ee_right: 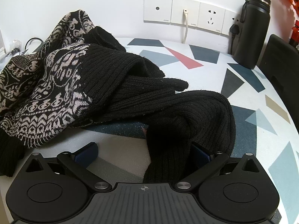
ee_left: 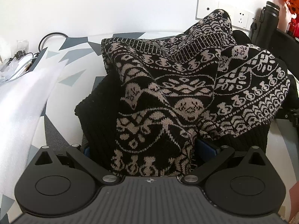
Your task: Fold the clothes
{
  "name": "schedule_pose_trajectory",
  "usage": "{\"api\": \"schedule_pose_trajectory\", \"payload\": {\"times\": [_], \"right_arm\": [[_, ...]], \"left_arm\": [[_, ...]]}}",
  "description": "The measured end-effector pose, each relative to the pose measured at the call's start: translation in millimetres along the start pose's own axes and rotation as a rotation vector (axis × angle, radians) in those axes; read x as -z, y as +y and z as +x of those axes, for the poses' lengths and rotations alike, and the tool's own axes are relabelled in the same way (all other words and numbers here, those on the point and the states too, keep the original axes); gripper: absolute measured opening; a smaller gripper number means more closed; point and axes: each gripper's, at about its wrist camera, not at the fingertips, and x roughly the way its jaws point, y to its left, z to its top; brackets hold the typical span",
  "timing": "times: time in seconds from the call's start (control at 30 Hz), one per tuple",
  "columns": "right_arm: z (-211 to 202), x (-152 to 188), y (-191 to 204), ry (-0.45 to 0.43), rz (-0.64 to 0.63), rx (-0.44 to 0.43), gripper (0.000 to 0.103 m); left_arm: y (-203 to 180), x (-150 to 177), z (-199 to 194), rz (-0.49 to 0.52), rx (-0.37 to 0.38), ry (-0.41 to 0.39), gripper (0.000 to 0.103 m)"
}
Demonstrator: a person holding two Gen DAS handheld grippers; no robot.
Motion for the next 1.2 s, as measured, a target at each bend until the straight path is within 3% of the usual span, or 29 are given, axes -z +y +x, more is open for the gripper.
{"api": "schedule_pose_trajectory", "payload": {"times": [0.63, 0.8, 0.9, 1.03, 1.2], "right_arm": [[-2.3, 1.0, 7.3, 0.01, 0.057, 0.055, 0.102], [-8.9, -3.9, 3.8, 0.095, 0.043, 0.012, 0.102], [-21.6, -8.2, -7.1, 0.12, 0.112, -0.041, 0.102], [-48.5, -21.1, -29.4, 0.094, 0.24, -0.086, 0.102], [-87.6, -55.7, -53.9, -0.018, 0.356, -0.138, 0.102]], "left_arm": [[1.4, -0.2, 0.6, 0.016, 0.017, -0.011, 0.103], [-0.5, -3.8, 2.2, 0.007, 0.008, 0.006, 0.103], [-0.1, -5.4, 3.2, 0.011, 0.013, 0.015, 0.103], [0.6, -10.3, 2.2, 0.013, 0.022, 0.036, 0.103], [0.7, -17.9, -3.6, 0.011, 0.036, 0.053, 0.102]]}}
